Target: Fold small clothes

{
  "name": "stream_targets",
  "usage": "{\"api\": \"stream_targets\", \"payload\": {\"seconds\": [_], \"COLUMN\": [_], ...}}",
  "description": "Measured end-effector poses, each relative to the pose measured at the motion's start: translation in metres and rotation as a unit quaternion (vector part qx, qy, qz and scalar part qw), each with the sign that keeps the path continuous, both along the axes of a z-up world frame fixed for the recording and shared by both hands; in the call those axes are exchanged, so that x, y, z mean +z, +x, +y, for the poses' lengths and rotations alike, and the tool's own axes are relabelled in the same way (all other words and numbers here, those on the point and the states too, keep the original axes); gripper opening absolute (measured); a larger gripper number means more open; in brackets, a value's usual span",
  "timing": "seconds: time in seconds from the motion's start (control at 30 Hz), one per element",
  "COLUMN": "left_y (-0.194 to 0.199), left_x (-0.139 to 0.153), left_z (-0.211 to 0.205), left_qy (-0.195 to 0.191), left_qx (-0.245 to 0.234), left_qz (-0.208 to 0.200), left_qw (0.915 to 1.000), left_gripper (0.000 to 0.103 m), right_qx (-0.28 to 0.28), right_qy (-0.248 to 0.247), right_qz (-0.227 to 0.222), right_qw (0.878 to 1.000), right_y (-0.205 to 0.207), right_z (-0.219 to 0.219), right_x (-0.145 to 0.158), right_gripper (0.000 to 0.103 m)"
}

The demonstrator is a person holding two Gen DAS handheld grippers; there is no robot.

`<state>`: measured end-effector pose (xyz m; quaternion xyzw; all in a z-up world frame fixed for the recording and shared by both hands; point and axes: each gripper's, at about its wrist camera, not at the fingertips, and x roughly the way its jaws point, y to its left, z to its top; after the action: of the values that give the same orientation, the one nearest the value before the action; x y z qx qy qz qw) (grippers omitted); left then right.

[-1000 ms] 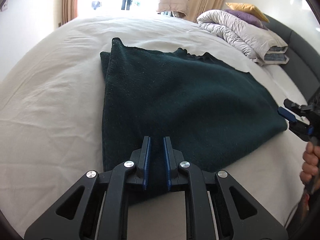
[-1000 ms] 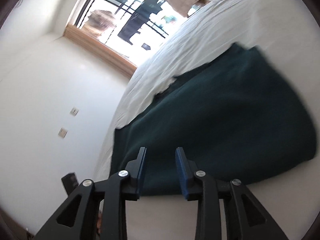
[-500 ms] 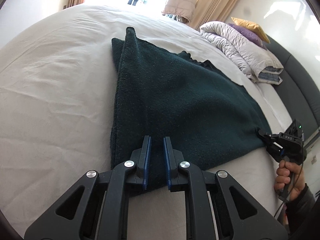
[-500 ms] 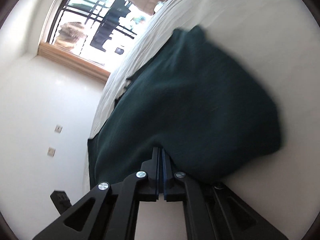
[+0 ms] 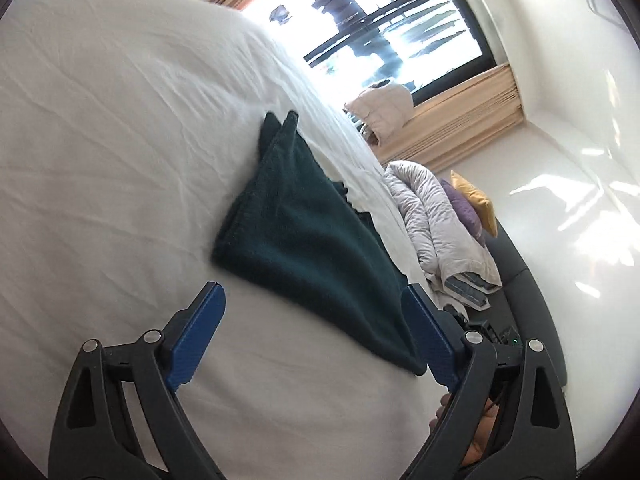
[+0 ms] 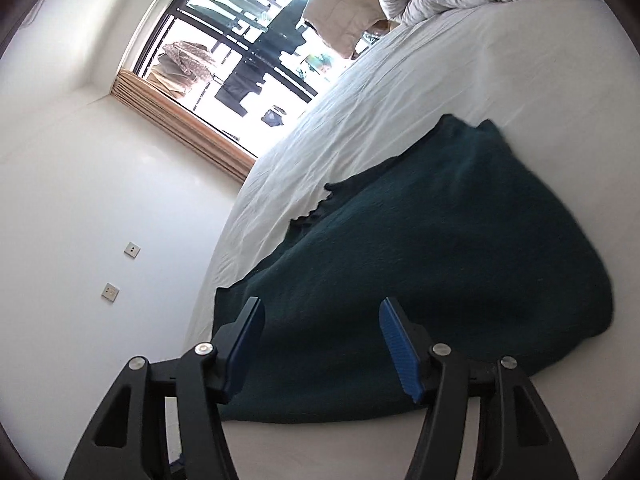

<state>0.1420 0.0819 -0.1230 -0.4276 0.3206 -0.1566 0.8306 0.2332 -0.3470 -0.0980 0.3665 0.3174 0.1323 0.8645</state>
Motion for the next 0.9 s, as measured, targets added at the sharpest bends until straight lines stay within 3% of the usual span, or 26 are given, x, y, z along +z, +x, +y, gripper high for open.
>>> {"api": "stream_targets", "payload": {"seconds": [0.1,0.3,0.43,0.57,0.73,0.9], "left_y": [0.008,0.035,0.069,0.103,0.134,0.144], "left_x": [-0.015,-0.024,-0.025,-0.03,-0.04,-0.039], "left_z": [-0.008,-0.007,-0.007,0.0,0.003,0.004], "left_qy": [-0.054,-0.112,-0.129,-0.178,-0.17,-0.14], "left_qx": [0.011,0.061,0.077,0.071,0.059,0.042], "left_qz": [0.04,0.031,0.03,0.031,0.03,0.018], "left_qw": [0.9977,0.9914,0.9882,0.981,0.9833,0.9892], "left_gripper": [0.09,0.09,0.086,0.066,0.035,0.031], "right_qx": [0.018,0.028,0.038,0.055,0.075,0.107], "right_qy": [0.014,0.027,0.029,0.011,-0.008,-0.043], "right_qz": [0.0,0.001,0.005,0.017,0.05,0.091], "right_qw": [1.0,0.999,0.999,0.998,0.996,0.989], "right_y": [0.01,0.011,0.01,0.025,0.059,0.09], "right_z": [0.014,0.013,0.003,0.007,0.021,0.051], "right_x": [0.003,-0.004,-0.011,-0.008,-0.012,-0.027], "right_gripper": [0.053,0.052,0.046,0.036,0.026,0.021]}}
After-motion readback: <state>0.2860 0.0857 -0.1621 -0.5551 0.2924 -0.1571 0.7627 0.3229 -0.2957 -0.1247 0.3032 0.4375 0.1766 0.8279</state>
